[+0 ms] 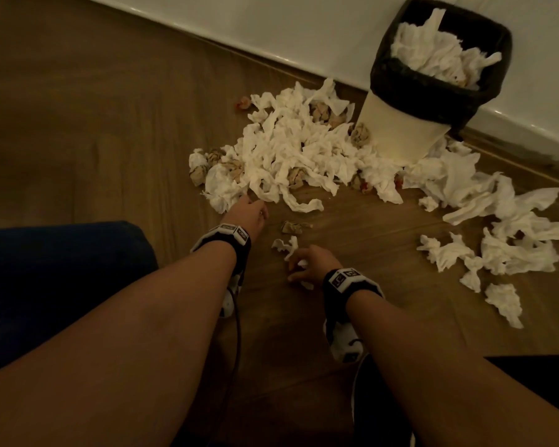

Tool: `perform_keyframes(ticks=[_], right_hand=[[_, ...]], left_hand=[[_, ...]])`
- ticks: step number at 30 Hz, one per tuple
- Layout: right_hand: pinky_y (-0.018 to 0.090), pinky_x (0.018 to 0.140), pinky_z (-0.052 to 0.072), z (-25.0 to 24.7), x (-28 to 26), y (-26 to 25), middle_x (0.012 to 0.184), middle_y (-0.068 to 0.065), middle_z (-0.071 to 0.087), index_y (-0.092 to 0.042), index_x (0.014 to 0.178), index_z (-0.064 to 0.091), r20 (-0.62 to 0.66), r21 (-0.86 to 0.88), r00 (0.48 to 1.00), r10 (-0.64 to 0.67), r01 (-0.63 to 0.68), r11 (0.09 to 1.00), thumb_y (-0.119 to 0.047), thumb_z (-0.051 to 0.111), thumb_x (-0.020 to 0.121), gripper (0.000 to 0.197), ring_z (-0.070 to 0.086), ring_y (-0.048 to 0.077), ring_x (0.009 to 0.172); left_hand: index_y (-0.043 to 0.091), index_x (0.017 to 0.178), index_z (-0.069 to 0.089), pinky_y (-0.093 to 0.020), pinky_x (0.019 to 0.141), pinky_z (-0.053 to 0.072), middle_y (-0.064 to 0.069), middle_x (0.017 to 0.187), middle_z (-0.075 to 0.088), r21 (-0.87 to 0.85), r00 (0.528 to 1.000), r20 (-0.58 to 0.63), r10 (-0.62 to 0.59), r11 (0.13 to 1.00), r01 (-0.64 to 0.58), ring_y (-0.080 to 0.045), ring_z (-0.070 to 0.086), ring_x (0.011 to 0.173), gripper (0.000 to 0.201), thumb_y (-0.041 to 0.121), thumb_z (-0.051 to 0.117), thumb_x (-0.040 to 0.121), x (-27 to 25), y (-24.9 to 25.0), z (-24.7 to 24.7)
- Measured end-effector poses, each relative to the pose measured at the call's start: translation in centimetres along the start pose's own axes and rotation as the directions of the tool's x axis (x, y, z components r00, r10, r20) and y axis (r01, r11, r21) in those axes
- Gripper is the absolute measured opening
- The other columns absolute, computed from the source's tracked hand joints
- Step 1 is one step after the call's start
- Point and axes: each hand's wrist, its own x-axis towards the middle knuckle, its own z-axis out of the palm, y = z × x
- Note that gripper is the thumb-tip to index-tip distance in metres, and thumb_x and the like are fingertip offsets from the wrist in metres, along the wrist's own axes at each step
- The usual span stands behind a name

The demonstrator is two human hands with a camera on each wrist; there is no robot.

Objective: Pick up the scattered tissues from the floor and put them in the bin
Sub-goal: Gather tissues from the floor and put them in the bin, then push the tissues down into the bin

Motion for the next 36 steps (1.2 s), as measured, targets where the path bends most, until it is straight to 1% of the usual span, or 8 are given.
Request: perform_keyframes(ticks=[7,15,18,23,26,30,33,36], right_hand=[[0.041,0.095,0.037,1.5,0.6,0.0,0.097,-0.005,0.039,-0.034,0.095,0.064,-0.136,-0.133,0.991,-0.007,-0.011,0.991,-0.046,0.072,0.074,0.025,0.048,0.021,0.105],[0.044,0.099,0.035,1.7,0.1,0.1,0.1,-0.006,0.037,-0.033,0.096,0.069,-0.17,-0.125,0.984,-0.049,0.028,0.992,-0.035,0.062,0.086,0.012,0.048,0.02,0.108],[0.042,0.098,0.039,1.4,0.3,0.1,0.114,-0.001,0.041,-0.026,0.108,0.063,-0.147,-0.228,0.987,-0.058,0.023,0.973,-0.026,0.058,0.089,0.019,0.051,0.024,0.109],[0.033,0.09,0.045,-0.5,0.2,1.4,0.129,0.006,0.034,-0.017,0.113,0.058,-0.218,-0.093,0.968,0.122,-0.145,0.985,-0.011,0.069,0.08,0.035,0.053,0.028,0.109],[0.029,0.087,0.042,-2.5,-0.4,2.2,0.132,0.008,0.037,-0.013,0.105,0.061,-0.363,0.237,0.893,0.267,-0.189,0.953,-0.004,0.053,0.09,0.019,0.052,0.028,0.11],[0.026,0.084,0.038,-6.5,-1.4,1.4,0.128,0.013,0.048,-0.009,0.104,0.064,-0.574,0.487,0.745,0.34,-0.022,0.873,-0.003,0.038,0.096,0.027,0.052,0.028,0.112],[0.025,0.091,0.038,-12.6,-2.7,-0.4,0.126,0.014,0.055,-0.006,0.11,0.063,-0.739,0.515,0.589,0.327,0.181,0.838,-0.011,0.046,0.096,0.022,0.051,0.028,0.116],[0.018,0.085,0.037,-20.5,-4.8,-1.9,0.119,0.017,0.06,-0.001,0.11,0.064,-0.872,0.433,0.406,0.272,0.385,0.815,-0.012,0.049,0.095,0.024,0.054,0.027,0.111]], left_hand=[[0.013,0.108,0.059,-0.036,0.081,0.047,-0.014,0.116,0.046,0.001,1.0,-0.013,0.002,1.0,-0.002,-0.03,0.055,0.093,0.02,0.015,0.044,0.094,-0.3,-0.1,0.1],[0.011,0.11,0.058,-0.033,0.081,0.044,-0.015,0.115,0.047,-0.015,0.999,-0.028,0.033,0.999,-0.033,-0.03,0.054,0.093,0.021,0.013,0.045,0.093,-0.5,0.1,0.1],[0.012,0.116,0.054,-0.033,0.081,0.044,-0.015,0.119,0.046,-0.005,1.0,-0.027,0.002,1.0,-0.002,-0.03,0.054,0.097,0.024,0.014,0.045,0.094,-0.5,0.0,0.0],[0.005,0.134,0.035,-0.037,0.086,0.045,-0.018,0.135,0.036,-0.053,0.994,-0.108,-0.012,0.999,0.006,-0.032,0.052,0.109,0.042,0.012,0.045,0.094,-0.6,1.2,-0.2],[0.007,0.131,0.038,-0.034,0.083,0.05,-0.017,0.136,0.03,0.008,0.985,-0.154,0.074,0.997,-0.073,-0.031,0.055,0.1,0.042,0.007,0.049,0.09,-0.1,2.8,-0.5],[0.012,0.127,0.039,-0.035,0.069,0.046,-0.015,0.125,0.046,-0.129,0.968,-0.208,0.138,0.977,-0.167,-0.028,0.056,0.086,0.031,0.012,0.041,0.095,1.6,6.6,-1.8],[0.016,0.125,0.038,-0.031,0.07,0.043,-0.013,0.115,0.056,-0.219,0.956,-0.22,0.196,0.945,-0.244,-0.024,0.055,0.085,0.028,0.019,0.037,0.097,3.8,10.3,-4.1],[0.016,0.116,0.042,-0.028,0.07,0.036,-0.009,0.1,0.058,-0.29,0.918,-0.336,0.21,0.905,-0.313,-0.026,0.055,0.084,0.02,0.02,0.037,0.097,6.1,14.9,-8.0]])
